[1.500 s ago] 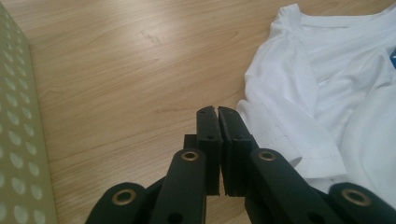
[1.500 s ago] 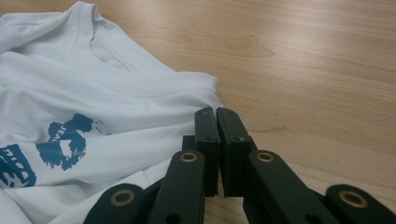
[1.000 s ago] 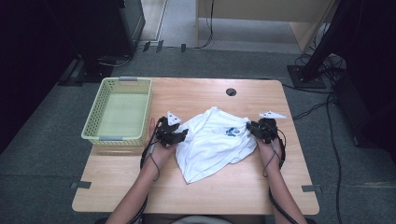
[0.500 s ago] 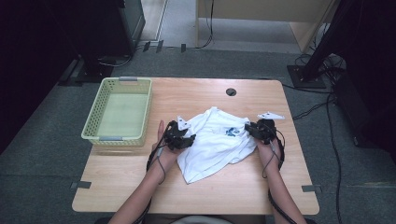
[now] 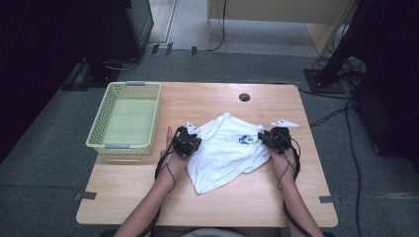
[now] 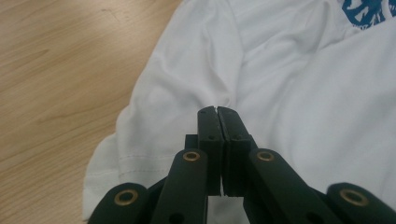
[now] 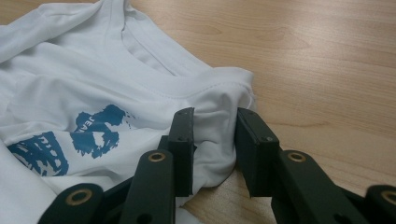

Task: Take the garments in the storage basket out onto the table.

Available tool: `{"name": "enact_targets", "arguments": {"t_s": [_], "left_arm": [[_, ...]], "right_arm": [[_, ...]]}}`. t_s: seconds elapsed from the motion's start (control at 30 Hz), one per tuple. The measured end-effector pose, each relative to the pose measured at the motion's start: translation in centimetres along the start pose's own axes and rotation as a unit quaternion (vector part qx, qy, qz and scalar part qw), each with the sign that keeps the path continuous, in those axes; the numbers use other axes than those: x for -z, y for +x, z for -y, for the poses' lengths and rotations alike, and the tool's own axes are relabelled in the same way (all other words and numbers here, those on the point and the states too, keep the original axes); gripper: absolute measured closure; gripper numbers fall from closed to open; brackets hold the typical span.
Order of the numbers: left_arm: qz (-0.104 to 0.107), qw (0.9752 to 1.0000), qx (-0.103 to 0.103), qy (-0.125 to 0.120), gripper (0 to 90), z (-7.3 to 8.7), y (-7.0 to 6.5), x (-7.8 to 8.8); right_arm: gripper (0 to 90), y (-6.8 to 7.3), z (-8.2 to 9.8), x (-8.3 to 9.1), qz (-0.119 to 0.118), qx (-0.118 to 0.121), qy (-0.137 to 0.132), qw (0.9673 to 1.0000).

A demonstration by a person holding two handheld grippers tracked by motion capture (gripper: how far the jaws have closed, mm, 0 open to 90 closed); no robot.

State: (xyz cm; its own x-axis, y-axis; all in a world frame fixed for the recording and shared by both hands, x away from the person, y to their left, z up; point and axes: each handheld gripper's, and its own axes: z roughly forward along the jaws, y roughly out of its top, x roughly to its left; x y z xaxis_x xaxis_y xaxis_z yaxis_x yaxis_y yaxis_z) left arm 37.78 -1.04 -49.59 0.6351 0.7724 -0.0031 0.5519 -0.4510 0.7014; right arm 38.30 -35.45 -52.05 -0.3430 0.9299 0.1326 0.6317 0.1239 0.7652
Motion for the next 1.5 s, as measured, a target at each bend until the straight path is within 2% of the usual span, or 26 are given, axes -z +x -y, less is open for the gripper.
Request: {"name": "enact_targets", "arguments": {"t_s": [0.17, 0.3, 0.43, 0.57, 0.67, 0.97, 1.1, 1.2, 1.33, 1.5], "left_arm": [[-0.006, 0.9999, 0.011, -0.008, 90.0, -1.1, 1.2, 0.4], [-0.020, 0.9998, 0.007, -0.004, 90.0, -2.5, 2.3, 0.5], [-0.022, 0.9995, 0.020, -0.002, 90.0, -3.7, 3.5, 0.5], [-0.034, 0.9989, 0.033, -0.001, 90.0, -4.7, 4.6, 0.6], [-0.041, 0.9968, 0.068, -0.006, 90.0, -5.4, 5.6, 0.5], [-0.066, 0.9932, 0.095, 0.001, 90.0, -6.9, 7.9, 0.4], [-0.076, 0.9903, 0.117, 0.001, 90.0, -6.9, 9.0, 0.6], [-0.084, 0.9899, 0.114, 0.001, 86.2, -6.6, 9.2, 0.6], [-0.083, 0.9898, 0.115, -0.009, 78.8, -6.1, 9.1, 0.6], [-0.074, 0.9916, 0.105, -0.012, 70.2, -5.9, 8.3, 0.3]], "right_arm": [[69.4, 0.1, 0.1, 0.1, 0.001, 0.000, 0.000, 1.0000], [69.4, 0.0, 0.2, 0.2, -0.001, -0.002, 0.000, 1.0000], [69.4, 0.0, 0.2, 0.2, -0.001, -0.002, -0.001, 1.0000], [69.4, 0.1, 0.2, 0.3, -0.002, -0.001, -0.002, 1.0000], [69.4, 0.1, 0.2, 0.3, -0.002, -0.001, -0.003, 1.0000], [69.6, 0.1, 0.2, 0.4, -0.004, -0.004, -0.004, 1.0000], [70.3, 0.1, 0.2, 0.5, -0.003, -0.003, -0.005, 1.0000], [70.3, 0.1, 0.2, 0.6, -0.004, -0.005, -0.006, 1.0000], [69.5, 0.2, 0.0, 1.3, -0.004, -0.007, -0.012, 0.9999], [68.2, 0.2, -0.2, 2.5, -0.009, -0.011, -0.023, 0.9996]]}}
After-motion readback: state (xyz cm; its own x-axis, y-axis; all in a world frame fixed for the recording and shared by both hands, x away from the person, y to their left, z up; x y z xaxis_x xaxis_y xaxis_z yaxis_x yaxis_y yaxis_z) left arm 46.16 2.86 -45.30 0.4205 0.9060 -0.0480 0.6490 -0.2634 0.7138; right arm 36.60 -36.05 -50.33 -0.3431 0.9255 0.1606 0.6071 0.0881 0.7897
